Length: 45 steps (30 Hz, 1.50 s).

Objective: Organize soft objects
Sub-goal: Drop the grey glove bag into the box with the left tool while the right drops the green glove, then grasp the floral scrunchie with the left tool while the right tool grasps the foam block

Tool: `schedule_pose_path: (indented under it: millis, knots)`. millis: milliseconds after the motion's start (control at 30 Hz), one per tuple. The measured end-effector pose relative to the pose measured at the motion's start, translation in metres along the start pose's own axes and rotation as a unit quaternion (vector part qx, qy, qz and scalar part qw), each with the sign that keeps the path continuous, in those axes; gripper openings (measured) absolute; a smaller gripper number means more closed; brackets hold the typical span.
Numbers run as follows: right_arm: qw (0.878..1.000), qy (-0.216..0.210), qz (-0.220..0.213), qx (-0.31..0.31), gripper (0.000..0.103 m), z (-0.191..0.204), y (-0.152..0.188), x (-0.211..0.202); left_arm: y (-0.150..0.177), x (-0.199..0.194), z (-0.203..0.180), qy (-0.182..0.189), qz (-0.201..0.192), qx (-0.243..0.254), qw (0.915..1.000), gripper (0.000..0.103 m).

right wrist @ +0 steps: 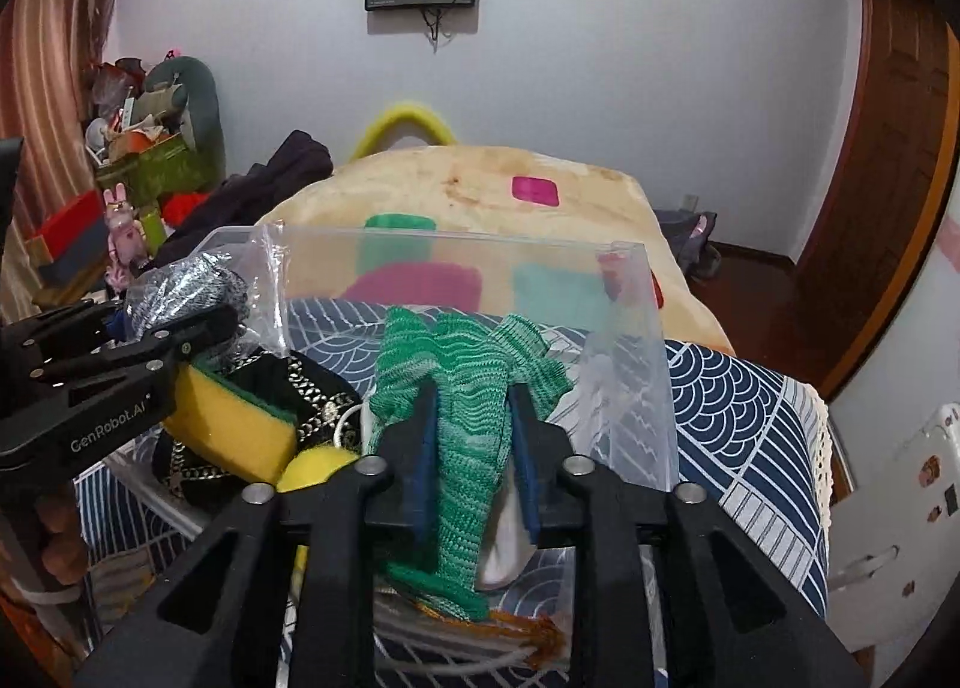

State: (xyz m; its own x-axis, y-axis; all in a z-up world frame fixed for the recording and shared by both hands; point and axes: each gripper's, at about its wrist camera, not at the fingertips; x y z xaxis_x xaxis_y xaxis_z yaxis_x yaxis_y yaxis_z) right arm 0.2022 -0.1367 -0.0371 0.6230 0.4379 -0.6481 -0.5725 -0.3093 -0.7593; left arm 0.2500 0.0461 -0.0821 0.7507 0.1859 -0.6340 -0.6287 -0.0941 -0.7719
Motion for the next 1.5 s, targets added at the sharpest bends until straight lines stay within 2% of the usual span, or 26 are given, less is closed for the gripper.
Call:
schedule_pose_path:
  millis: [67,133,267,433,500,600,667,700,733,867,1200,1300,1500]
  knots:
    - [1.0,0.004,-0.003,-0.003,0.031,0.0,0.0,-0.006,0.0,-0.005,0.0,0.005,-0.002,0.001,1.0,0.062]
    - [1.0,0.004,-0.01,-0.005,0.042,0.001,0.0,-0.014,0.0,-0.014,-0.001,-0.004,-0.016,0.003,0.9999,0.068]
    - [1.0,0.004,-0.03,-0.006,0.057,0.004,0.0,-0.03,0.0,-0.032,-0.005,-0.018,-0.04,0.023,0.9988,0.083]
    - [0.998,0.005,-0.061,-0.008,0.08,0.01,0.002,-0.061,0.005,-0.061,-0.007,-0.017,-0.066,0.039,0.9969,0.09]
    - [0.998,0.003,-0.069,-0.006,0.085,0.012,0.002,-0.068,0.007,-0.071,-0.006,-0.01,-0.07,0.034,0.9969,0.094]
    - [0.997,0.001,-0.077,-0.005,0.086,0.014,0.007,-0.08,0.011,-0.085,-0.002,-0.002,-0.075,0.026,0.9969,0.095]
    - [0.997,-0.005,-0.079,0.003,0.093,0.014,0.012,-0.086,0.015,-0.098,0.001,0.002,-0.078,0.022,0.9967,0.098]
    - [0.997,-0.006,-0.08,0.006,0.101,0.014,0.014,-0.086,0.017,-0.103,0.003,0.003,-0.08,0.021,0.9966,0.099]
    - [0.996,-0.009,-0.083,0.011,0.103,0.016,0.018,-0.089,0.02,-0.107,0.005,0.003,-0.081,0.02,0.9965,0.1]
    - [0.997,-0.035,-0.06,0.023,0.103,0.025,0.036,-0.083,0.036,-0.124,0.014,0.005,-0.081,0.013,0.9966,0.101]
    - [0.998,-0.05,0.028,0.035,0.103,0.05,0.083,-0.051,0.096,-0.134,0.031,0.001,-0.034,0.031,0.9989,0.101]
    - [0.997,-0.045,0.054,0.021,0.103,0.062,0.093,-0.042,0.109,-0.131,0.035,0.003,-0.021,0.031,0.9993,0.101]
    - [0.996,-0.032,0.077,-0.011,0.103,0.073,0.106,-0.031,0.129,-0.124,0.041,0.023,0.01,0.009,0.9996,0.101]
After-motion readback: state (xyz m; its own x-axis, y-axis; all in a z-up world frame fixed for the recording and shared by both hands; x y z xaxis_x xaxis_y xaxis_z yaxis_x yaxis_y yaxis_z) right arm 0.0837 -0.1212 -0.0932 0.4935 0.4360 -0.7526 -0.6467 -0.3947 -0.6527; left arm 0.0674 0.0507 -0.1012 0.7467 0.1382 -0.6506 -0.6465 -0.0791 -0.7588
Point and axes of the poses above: each gripper's, at about its wrist camera, not at the fingertips, and x roughly the way its jaws point, z to its left, y to its underside, and after that the axes turned 9 degrees about -y, right-handed
